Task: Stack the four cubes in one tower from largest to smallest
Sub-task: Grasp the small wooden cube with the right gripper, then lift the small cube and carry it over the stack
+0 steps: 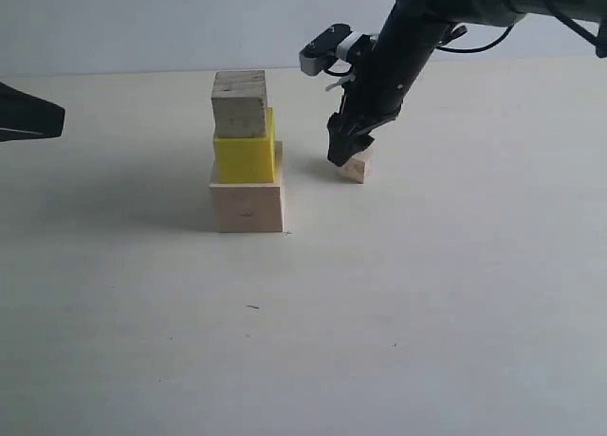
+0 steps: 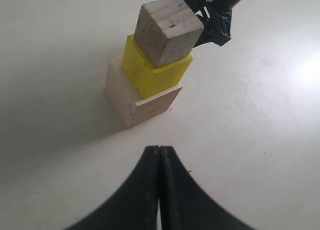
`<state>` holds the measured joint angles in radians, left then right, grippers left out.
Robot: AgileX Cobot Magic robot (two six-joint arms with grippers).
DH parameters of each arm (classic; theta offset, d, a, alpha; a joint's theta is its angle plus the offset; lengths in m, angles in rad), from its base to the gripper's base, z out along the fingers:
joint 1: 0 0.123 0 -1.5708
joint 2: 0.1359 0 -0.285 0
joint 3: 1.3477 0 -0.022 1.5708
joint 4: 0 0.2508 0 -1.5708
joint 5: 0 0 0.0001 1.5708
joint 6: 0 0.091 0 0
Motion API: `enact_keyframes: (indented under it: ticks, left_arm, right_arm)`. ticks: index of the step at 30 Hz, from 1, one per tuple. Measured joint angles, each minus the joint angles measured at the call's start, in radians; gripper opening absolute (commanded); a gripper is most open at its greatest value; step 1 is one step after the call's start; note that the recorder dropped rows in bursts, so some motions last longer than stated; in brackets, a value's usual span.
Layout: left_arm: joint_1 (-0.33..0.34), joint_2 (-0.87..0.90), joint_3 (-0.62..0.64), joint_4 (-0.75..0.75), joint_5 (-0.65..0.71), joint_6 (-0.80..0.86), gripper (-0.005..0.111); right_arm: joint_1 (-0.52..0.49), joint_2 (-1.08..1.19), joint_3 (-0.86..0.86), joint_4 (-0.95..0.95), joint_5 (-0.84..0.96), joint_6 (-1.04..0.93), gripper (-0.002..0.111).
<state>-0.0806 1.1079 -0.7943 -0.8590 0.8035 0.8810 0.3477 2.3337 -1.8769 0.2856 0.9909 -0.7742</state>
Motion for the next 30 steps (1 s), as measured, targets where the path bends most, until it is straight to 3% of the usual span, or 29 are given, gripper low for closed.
enact_keyframes:
  ticks: [3,8,10,22,30]
  left_arm:
    - [0.000,0.000,0.000,0.000,0.000,0.000,0.000]
    - [0.000,0.000,0.000,0.000,0.000,0.000,0.000]
    - [0.000,0.000,0.000,0.000,0.000,0.000,0.000]
    - [0.000,0.000,0.000,0.000,0.005,0.002,0.000]
    - [0.000,0.000,0.000,0.000,0.014,0.002,0.000]
  right_arm:
    - [0.000,0.016,0.000,-0.004,-0.002,0.000,0.060]
    - [0.000,0.022,0.000,-0.023,0.017,0.000,0.012]
    - [0.000,0.016,0.000,-0.040,0.044,0.000,0.000]
    - [-0.025,-0.143,0.000,-0.018,0.121,0.011,0.000]
    - [-0.268,-0.310,0.140,0.420,0.123,-0.160,0.000]
